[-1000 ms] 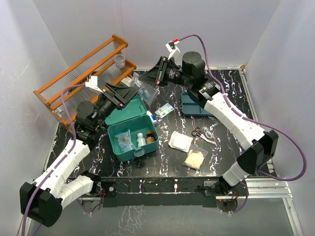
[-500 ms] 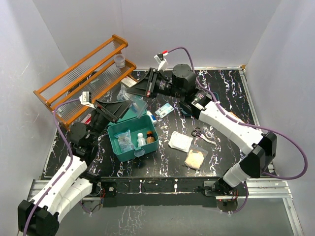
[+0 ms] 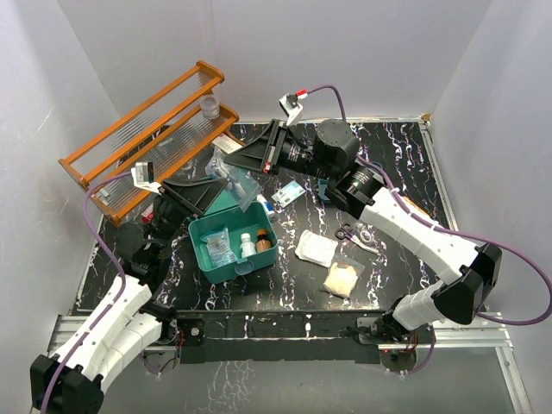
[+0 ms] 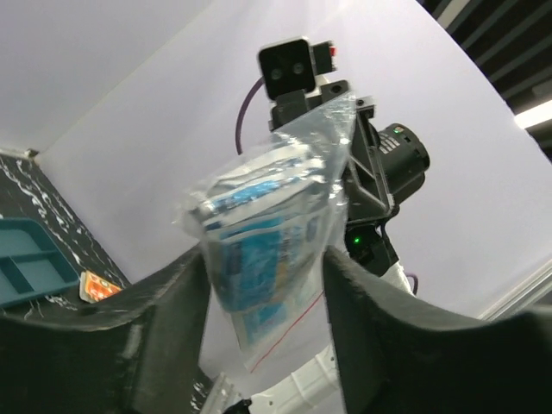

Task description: Organize the medicine kit

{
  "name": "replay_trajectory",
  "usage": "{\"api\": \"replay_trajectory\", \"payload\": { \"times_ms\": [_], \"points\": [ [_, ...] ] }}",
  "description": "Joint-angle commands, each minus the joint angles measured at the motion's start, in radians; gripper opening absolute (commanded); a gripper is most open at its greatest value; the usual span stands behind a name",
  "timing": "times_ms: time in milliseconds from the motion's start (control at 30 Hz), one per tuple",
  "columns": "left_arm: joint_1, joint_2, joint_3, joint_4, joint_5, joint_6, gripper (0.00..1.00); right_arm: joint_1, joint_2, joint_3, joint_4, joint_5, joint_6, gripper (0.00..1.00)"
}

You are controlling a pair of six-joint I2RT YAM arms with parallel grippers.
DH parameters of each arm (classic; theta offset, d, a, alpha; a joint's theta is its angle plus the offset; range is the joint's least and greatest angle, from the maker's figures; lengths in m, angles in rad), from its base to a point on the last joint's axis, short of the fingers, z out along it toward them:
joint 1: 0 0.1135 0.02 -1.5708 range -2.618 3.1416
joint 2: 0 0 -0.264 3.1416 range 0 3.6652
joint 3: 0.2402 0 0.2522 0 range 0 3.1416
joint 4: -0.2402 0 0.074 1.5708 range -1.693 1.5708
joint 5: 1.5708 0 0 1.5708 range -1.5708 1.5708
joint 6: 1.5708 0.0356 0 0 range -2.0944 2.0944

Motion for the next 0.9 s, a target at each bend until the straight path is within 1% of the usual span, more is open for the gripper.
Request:
{"api": "replay_trajectory", "payload": {
  "times_ms": [0,100,267,433,467,500,600,667,700,767,867],
  "points": [
    [-0.003,-0.006,-0.013,0.152,0.012,0.013,0.45,0.004,-0.034,-0.016,0.055,0.039,0.022,0.0],
    [-0.003,-0.007,-0.015,0.138,0.006,0.024,0.4,0.004,-0.042,-0.03,0.035,0.07,0.011,0.0],
    [-0.003,-0.031,-0.021,0.059,-0.037,0.053,0.32,0.004,-0.052,-0.052,0.016,0.118,-0.001,0.0],
    [-0.003,-0.058,-0.008,-0.104,-0.08,0.087,0.19,0.004,-0.048,-0.065,-0.002,0.142,-0.02,0.0],
    [-0.003,-0.063,-0.004,-0.136,-0.088,0.091,0.16,0.004,-0.048,-0.071,-0.006,0.144,-0.021,0.01],
    [-0.003,-0.068,0.0,-0.175,-0.093,0.099,0.13,0.004,-0.049,-0.079,-0.008,0.147,-0.021,0.09],
    [-0.003,-0.085,0.027,-0.327,-0.104,0.124,0.06,0.004,-0.07,-0.117,-0.027,0.195,-0.029,0.39],
    [-0.003,-0.095,0.055,-0.466,-0.098,0.152,0.02,0.004,-0.096,-0.145,-0.053,0.252,-0.058,0.54],
    [-0.003,-0.097,0.074,-0.555,-0.093,0.169,0.02,0.004,-0.112,-0.157,-0.078,0.288,-0.078,0.59],
    [-0.003,-0.095,0.132,-0.74,-0.079,0.224,0.01,0.003,-0.142,-0.182,-0.141,0.369,-0.118,0.66],
    [-0.003,-0.062,0.213,-1.027,-0.064,0.318,0.01,0.004,-0.2,-0.235,-0.238,0.506,-0.161,0.69]
  ]
}}
